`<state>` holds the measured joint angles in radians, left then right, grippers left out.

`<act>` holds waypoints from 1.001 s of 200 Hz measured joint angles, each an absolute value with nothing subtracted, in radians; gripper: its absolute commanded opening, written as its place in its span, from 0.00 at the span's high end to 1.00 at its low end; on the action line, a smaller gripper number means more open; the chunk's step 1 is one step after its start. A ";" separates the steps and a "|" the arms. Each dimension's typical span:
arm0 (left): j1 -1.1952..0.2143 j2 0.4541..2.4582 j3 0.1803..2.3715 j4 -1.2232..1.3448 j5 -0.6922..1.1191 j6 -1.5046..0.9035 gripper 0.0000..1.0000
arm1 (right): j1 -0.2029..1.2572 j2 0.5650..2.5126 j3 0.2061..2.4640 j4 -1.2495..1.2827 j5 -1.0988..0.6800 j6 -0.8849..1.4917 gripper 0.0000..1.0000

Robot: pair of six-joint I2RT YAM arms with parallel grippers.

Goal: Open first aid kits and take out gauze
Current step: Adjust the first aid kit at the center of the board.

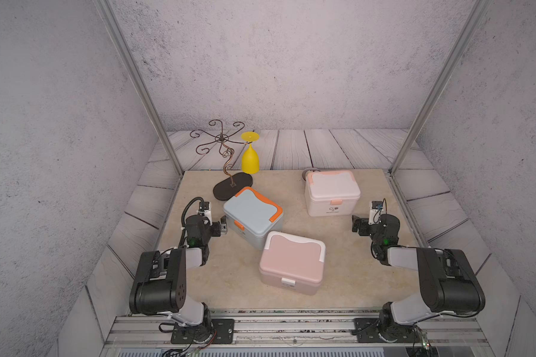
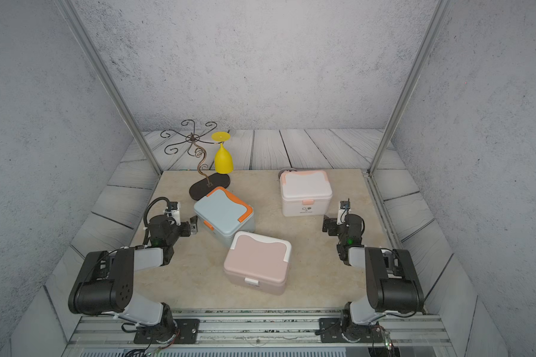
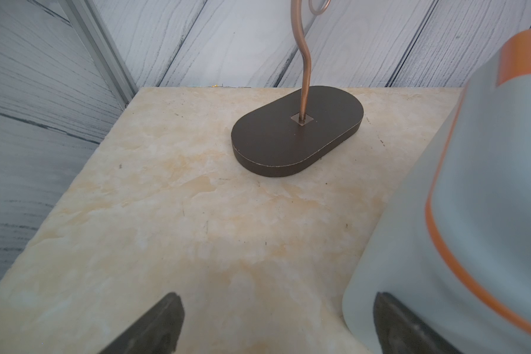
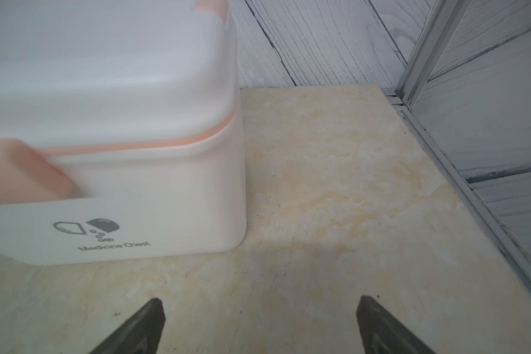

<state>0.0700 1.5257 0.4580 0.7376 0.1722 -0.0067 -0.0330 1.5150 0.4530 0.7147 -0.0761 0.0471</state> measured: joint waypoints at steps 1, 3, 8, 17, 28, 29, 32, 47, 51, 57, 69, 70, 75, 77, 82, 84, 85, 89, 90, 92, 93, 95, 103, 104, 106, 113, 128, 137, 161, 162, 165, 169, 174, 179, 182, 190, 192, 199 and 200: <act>0.070 1.526 0.458 0.738 0.172 -0.007 0.00 | -0.033 1.515 0.453 0.715 -0.076 0.047 0.01; 0.070 1.526 0.458 0.738 0.172 -0.007 0.00 | -0.033 1.515 0.453 0.715 -0.076 0.047 0.01; 0.073 1.526 0.458 0.739 0.178 -0.007 0.00 | -0.033 1.515 0.453 0.715 -0.077 0.047 0.01; 0.080 1.526 0.458 0.743 0.191 -0.007 0.00 | -0.033 1.515 0.453 0.715 -0.078 0.045 0.01; 0.088 1.526 0.458 0.747 0.200 -0.007 0.00 | -0.033 1.515 0.453 0.715 -0.078 0.044 0.01; 0.088 1.526 0.458 0.748 0.201 -0.007 0.00 | -0.033 1.515 0.453 0.715 -0.078 0.044 0.01; 0.089 1.526 0.458 0.748 0.204 -0.007 0.00 | -0.033 1.515 0.453 0.715 -0.078 0.043 0.01; 0.091 1.526 0.458 0.751 0.211 -0.007 0.00 | -0.033 1.515 0.453 0.715 -0.078 0.043 0.01; 0.091 1.526 0.458 0.752 0.213 -0.007 0.00 | -0.033 1.515 0.453 0.715 -0.078 0.043 0.01; 0.091 1.526 0.458 0.752 0.215 -0.007 0.00 | -0.033 1.515 0.453 0.715 -0.078 0.043 0.01; 0.091 1.526 0.458 0.753 0.216 -0.007 0.00 | -0.033 1.515 0.453 0.715 -0.078 0.043 0.01; 0.091 1.526 0.458 0.753 0.216 -0.007 0.00 | -0.033 1.515 0.453 0.715 -0.079 0.043 0.01; 0.091 1.526 0.458 0.753 0.216 -0.007 0.00 | -0.033 1.515 0.453 0.715 -0.078 0.043 0.01; 0.091 1.526 0.458 0.753 0.217 -0.007 0.00 | -0.033 1.515 0.453 0.715 -0.078 0.043 0.01; 0.091 1.526 0.458 0.753 0.218 -0.007 0.00 | -0.033 1.515 0.453 0.715 -0.079 0.043 0.01; 0.091 1.526 0.458 0.753 0.218 -0.007 0.00 | -0.033 1.515 0.453 0.715 -0.079 0.042 0.01; 0.091 1.526 0.458 0.753 0.218 -0.007 0.00 | -0.033 1.515 0.453 0.715 -0.078 0.042 0.01; 0.091 1.526 0.458 0.753 0.218 -0.007 0.00 | -0.033 1.515 0.453 0.715 -0.079 0.042 0.01; 0.091 1.526 0.458 0.753 0.218 -0.007 0.00 | -0.033 1.515 0.453 0.715 -0.079 0.042 0.01; 0.091 1.526 0.458 0.753 0.218 -0.007 0.00 | -0.033 1.515 0.453 0.715 -0.079 0.041 0.01; 0.091 1.526 0.458 0.753 0.218 -0.007 0.00 | -0.033 1.515 0.453 0.715 -0.078 0.041 0.01; 0.091 1.526 0.458 0.753 0.218 -0.007 0.00 | -0.033 1.515 0.453 0.715 -0.079 0.041 0.01; 0.091 1.526 0.457 0.753 0.218 -0.007 0.00 | -0.033 1.515 0.453 0.715 -0.078 0.041 0.01; 0.091 1.526 0.457 0.753 0.218 -0.007 0.00 | -0.033 1.515 0.453 0.715 -0.079 0.041 0.01; 0.091 1.526 0.457 0.753 0.218 -0.007 0.00 | -0.033 1.515 0.453 0.715 -0.079 0.041 0.01; 0.091 1.526 0.457 0.753 0.218 -0.007 0.00 | -0.033 1.515 0.453 0.715 -0.078 0.041 0.01; 0.091 1.526 0.457 0.753 0.219 -0.007 0.00 | -0.033 1.515 0.453 0.715 -0.079 0.041 0.01; 0.091 1.526 0.457 0.753 0.221 -0.007 0.00 | -0.033 1.515 0.453 0.715 -0.078 0.041 0.01; 0.091 1.526 0.457 0.753 0.223 -0.007 0.00 | -0.033 1.515 0.453 0.715 -0.079 0.041 0.01; 0.091 1.526 0.457 0.753 0.223 -0.007 0.00 | -0.033 1.515 0.453 0.715 -0.078 0.041 0.01; 0.091 1.526 0.457 0.753 0.223 -0.007 0.00 | -0.033 1.515 0.453 0.715 -0.079 0.041 0.01; 0.091 1.526 0.457 0.753 0.223 -0.007 0.00 | -0.033 1.515 0.453 0.715 -0.078 0.041 0.01; 0.091 1.526 0.457 0.753 0.223 -0.007 0.00 | -0.033 1.515 0.453 0.715 -0.078 0.041 0.01; 0.091 1.526 0.457 0.753 0.223 -0.007 0.00 | -0.033 1.515 0.453 0.715 -0.078 0.041 0.01; 0.091 1.526 0.457 0.753 0.223 -0.007 0.00 | -0.033 1.515 0.453 0.715 -0.078 0.041 0.01; 0.091 1.526 0.457 0.753 0.223 -0.007 0.00 | -0.033 1.515 0.453 0.715 -0.079 0.041 0.01; 0.091 1.526 0.457 0.753 0.223 -0.007 0.00 | -0.033 1.515 0.453 0.715 -0.079 0.041 0.01; 0.091 1.526 0.457 0.753 0.223 -0.007 0.00 | -0.033 1.515 0.453 0.715 -0.078 0.041 0.01; 0.091 1.526 0.457 0.753 0.223 -0.007 0.00 | -0.033 1.515 0.453 0.715 -0.079 0.041 0.01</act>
